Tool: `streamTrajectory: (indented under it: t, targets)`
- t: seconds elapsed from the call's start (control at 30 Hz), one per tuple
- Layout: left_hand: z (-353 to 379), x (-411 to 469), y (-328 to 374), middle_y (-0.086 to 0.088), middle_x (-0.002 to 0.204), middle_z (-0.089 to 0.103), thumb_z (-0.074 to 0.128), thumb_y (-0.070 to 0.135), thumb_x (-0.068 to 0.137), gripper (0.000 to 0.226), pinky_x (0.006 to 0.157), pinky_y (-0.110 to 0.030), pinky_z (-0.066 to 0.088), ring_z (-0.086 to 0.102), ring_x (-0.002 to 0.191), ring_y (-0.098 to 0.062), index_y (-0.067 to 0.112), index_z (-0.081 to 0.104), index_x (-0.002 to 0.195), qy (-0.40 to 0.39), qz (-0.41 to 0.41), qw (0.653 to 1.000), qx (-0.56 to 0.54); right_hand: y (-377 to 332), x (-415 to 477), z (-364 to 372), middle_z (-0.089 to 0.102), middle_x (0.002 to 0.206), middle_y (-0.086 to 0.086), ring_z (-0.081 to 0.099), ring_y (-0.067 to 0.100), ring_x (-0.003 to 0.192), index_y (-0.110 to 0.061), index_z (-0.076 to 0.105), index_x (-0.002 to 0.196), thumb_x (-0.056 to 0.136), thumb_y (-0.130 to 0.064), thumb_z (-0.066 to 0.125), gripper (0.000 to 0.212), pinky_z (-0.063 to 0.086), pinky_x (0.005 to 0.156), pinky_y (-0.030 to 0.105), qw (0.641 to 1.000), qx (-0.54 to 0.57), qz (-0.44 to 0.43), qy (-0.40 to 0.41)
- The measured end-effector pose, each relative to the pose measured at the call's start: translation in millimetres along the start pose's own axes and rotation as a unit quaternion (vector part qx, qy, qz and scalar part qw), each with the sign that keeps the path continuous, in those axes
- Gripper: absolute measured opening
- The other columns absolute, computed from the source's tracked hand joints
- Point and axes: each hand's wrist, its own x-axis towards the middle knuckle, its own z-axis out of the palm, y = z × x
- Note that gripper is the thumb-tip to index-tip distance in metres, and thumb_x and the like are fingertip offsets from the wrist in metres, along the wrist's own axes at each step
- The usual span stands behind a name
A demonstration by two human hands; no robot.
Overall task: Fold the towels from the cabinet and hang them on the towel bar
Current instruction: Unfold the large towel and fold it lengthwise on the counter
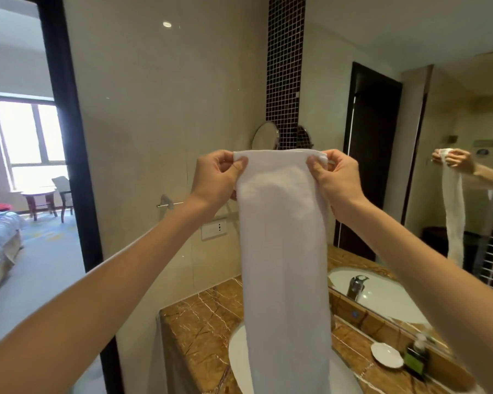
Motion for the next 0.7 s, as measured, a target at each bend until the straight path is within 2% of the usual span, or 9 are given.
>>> streamTrajectory:
  t: [0.1,0.27,0.47,0.57,0.7]
  targets:
    - [-8,-14,-37,0.001,0.068,0.067,0.061,0.016,0.091,0.012,0.039,-0.023,0.047,0.063,0.052,-0.007,0.013,0.062,0.079,-0.015,-0.053,0.998,0.026,43,-9,11,0.065,0.086,-0.001,0.062,0.013,0.077,-0.019,0.060,0.085,0.090,-0.023,0.065,0.008,0.053,0.062,0.023,0.999,-0.027,0.046,-0.014]
    - [-23,-44,-91,0.003,0.066,0.066,0.060,0.013,0.092,0.015,0.039,-0.022,0.047,0.062,0.051,-0.003,0.016,0.061,0.077,-0.010,-0.108,0.992,0.060,107,-28,36,0.064,0.088,0.009,0.058,0.020,0.081,-0.007,0.062,0.091,0.091,-0.018,0.064,0.012,0.052,0.075,0.035,0.992,-0.069,0.091,-0.052]
    - [-44,-61,-131,0.001,0.071,0.064,0.060,0.017,0.092,0.014,0.042,-0.022,0.049,0.062,0.058,-0.005,0.017,0.060,0.077,0.021,-0.135,0.985,0.103,147,-43,64,0.061,0.080,-0.003,0.054,0.010,0.074,-0.022,0.060,0.080,0.091,-0.020,0.065,0.012,0.044,0.063,0.021,0.989,-0.079,0.093,-0.082]
    - [-55,-65,-146,-0.002,0.075,0.066,0.060,0.018,0.091,0.014,0.045,-0.026,0.052,0.064,0.065,-0.012,0.017,0.061,0.078,0.030,-0.140,0.983,0.116,164,-44,77,0.062,0.081,-0.004,0.056,0.008,0.073,-0.023,0.060,0.079,0.090,-0.021,0.065,0.012,0.044,0.063,0.020,0.987,-0.083,0.097,-0.099]
    - [-69,-65,-169,-0.009,0.081,0.067,0.060,0.018,0.091,0.012,0.052,-0.034,0.057,0.066,0.074,-0.022,0.017,0.061,0.080,0.041,-0.148,0.978,0.141,189,-41,98,0.065,0.085,0.000,0.059,0.012,0.077,-0.016,0.064,0.087,0.090,-0.021,0.065,0.006,0.051,0.068,0.024,0.983,-0.084,0.109,-0.122]
